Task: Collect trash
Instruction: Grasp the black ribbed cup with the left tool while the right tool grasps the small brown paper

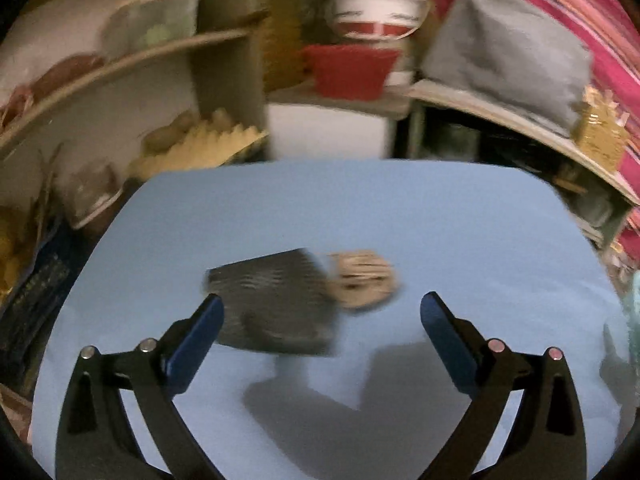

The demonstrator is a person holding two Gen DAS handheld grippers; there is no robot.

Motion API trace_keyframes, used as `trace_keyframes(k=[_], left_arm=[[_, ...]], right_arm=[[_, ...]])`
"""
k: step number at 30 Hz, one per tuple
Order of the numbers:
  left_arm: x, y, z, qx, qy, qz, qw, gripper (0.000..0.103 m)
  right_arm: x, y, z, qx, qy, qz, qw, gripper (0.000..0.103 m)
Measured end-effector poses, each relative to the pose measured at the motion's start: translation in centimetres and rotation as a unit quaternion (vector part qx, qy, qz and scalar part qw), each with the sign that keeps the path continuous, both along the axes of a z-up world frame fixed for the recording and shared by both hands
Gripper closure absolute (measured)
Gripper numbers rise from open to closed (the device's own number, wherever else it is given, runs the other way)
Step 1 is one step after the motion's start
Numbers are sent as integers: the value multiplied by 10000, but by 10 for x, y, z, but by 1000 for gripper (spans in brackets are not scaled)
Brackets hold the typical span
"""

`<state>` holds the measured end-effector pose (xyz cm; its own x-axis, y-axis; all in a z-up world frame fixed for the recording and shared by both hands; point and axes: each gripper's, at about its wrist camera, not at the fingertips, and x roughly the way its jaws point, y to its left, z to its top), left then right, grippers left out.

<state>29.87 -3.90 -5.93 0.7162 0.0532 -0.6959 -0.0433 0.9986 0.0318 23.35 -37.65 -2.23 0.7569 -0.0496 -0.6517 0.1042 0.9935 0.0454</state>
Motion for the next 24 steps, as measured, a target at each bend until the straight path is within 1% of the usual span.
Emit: trace_keyframes(k=[3, 4, 7, 9, 12, 14, 15, 18, 20, 24], left_arm=[[8, 21, -11, -5, 87, 121, 9999, 7], [10, 28, -16, -25, 181, 115, 9998, 7], [17, 33, -26, -103, 387, 24, 9992, 7], [22, 33, -30, -63, 407, 30, 9991, 7], [27, 37, -31, -252, 435, -67, 9987, 8], [29, 41, -31, -351, 472, -140, 9982, 16], [30, 43, -32, -367, 507, -185, 9979, 30], [31, 51, -31, -414, 552, -279, 9972, 29], [28, 61, -30, -380, 553, -234, 9975, 29], [18, 88, -18, -393, 460, -153, 9981, 30]], right_arm=[[13, 28, -5, 55, 52, 189, 9998, 4], [17, 36, -7, 31, 71, 239, 9997, 4], [30, 62, -10, -35, 124, 382, 9992, 4], [36, 78, -12, -50, 145, 481, 9987, 4], [44, 99, -14, -54, 156, 590, 9981, 4], [51, 113, -15, -26, 162, 657, 9977, 4], [55, 121, -16, -21, 166, 692, 9975, 4], [64, 143, -18, 2, 140, 793, 9968, 4], [71, 159, -21, 19, 119, 879, 9961, 4], [82, 192, -29, -103, 164, 1022, 9946, 4]])
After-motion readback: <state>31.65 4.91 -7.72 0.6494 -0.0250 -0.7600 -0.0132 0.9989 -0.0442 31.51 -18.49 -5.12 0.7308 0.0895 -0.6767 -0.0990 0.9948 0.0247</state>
